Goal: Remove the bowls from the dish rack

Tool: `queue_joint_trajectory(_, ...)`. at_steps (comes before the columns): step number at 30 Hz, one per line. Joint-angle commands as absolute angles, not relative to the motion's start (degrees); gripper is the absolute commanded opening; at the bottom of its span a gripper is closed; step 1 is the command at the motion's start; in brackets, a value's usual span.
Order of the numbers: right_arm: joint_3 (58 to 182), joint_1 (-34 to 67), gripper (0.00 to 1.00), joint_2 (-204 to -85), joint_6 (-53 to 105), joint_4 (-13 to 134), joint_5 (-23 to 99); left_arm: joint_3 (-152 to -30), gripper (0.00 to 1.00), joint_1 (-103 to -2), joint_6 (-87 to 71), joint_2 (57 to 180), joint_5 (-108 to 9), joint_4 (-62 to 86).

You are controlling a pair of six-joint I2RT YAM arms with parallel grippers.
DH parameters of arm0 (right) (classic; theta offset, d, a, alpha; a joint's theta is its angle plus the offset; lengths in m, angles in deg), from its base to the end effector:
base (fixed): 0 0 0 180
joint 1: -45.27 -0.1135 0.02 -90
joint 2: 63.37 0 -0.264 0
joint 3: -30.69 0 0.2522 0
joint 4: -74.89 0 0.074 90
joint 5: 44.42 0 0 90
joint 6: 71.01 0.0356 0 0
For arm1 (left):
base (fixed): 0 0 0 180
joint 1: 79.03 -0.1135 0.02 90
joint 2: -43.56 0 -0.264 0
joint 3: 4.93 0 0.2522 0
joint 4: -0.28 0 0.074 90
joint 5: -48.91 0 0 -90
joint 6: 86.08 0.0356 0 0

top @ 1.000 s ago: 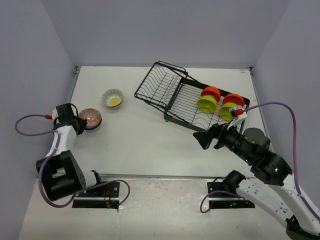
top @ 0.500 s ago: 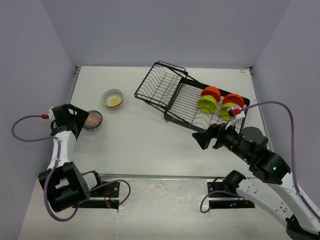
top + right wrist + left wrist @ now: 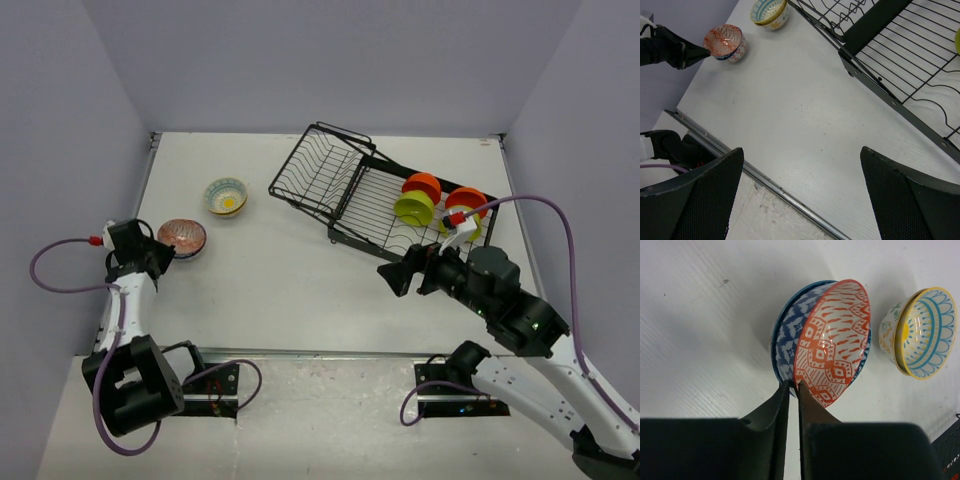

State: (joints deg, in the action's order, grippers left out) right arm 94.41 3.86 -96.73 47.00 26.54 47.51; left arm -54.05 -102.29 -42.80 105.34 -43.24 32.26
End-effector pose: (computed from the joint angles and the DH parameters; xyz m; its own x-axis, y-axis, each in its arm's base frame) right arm 0.0918 0.0794 0.3523 -0.5037 0.1816 -0.8446 -0.4536 0.7764 0.4375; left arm 0.2019 0.0853 0.2139 -0.1731 -0.8663 -0.4686 -0.7237 0.4346 -0.5361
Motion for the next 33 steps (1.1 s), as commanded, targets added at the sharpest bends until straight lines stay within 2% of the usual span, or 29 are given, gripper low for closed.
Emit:
queue_joint_trajectory(1,93.8,3.6,0.99,-96.9,46.4,29.4,46.6,-53.2,0.07,-102.8,-42.0,107.1,-43.9,30.1)
queue_joint_trajectory(7,93.8,3.6,0.99,-96.9,46.2,29.2,47.0,-50.5,0.01,-102.8,-42.0,109.4,-44.4,27.0)
queue_joint_trajectory(9,93.8,3.7,0.99,-96.9,46.1,29.2,47.2,-50.6,0.01,-102.8,-42.0,109.6,-44.4,26.5)
queue_joint_trajectory(11,93.8,3.6,0.99,-96.9,46.1,29.1,47.3,-51.0,0.06,-102.8,-42.0,109.3,-44.4,27.2)
queue_joint_trajectory(12,93.8,3.6,0.99,-96.9,46.1,29.1,47.3,-51.2,0.09,-102.8,-42.0,109.0,-44.6,27.5)
queue_joint_trajectory(15,94.0,3.6,0.99,-97.0,46.1,29.1,47.3,-51.9,0.28,-102.8,-41.9,105.6,-44.3,28.8)
queue_joint_trajectory(17,94.2,3.6,0.99,-97.3,46.1,29.1,47.2,-53.1,0.33,-102.8,-41.7,104.2,-43.9,30.1)
queue_joint_trajectory(18,94.3,3.6,0.99,-97.4,46.1,29.1,47.2,-53.6,0.39,-102.8,-41.5,103.2,-43.7,30.5)
queue_joint_trajectory(20,94.4,3.6,0.99,-97.6,46.1,29.1,47.2,-55.2,0.45,-102.8,-41.4,102.5,-43.7,31.9)
queue_joint_trajectory(21,94.4,3.6,0.99,-97.6,46.1,29.1,47.2,-55.8,0.52,-102.8,-41.3,102.1,-43.8,32.2)
queue_joint_trajectory(26,94.3,3.6,0.99,-98.9,45.3,29.3,48.6,-58.4,0.70,-102.8,-40.2,99.6,-44.6,35.0)
queue_joint_trajectory(29,94.6,3.6,0.99,-101.2,43.2,29.6,52.9,-61.7,0.88,-102.8,-37.5,95.3,-45.4,37.8)
queue_joint_trajectory(30,94.9,3.7,0.99,-102.2,41.5,29.8,54.6,-62.8,0.98,-102.8,-34.3,92.9,-47.9,38.4)
queue_joint_trajectory(33,97.4,3.8,0.99,-108.0,36.5,29.8,65.0,-68.0,1.00,-102.2,-28.2,88.3,-58.3,40.3)
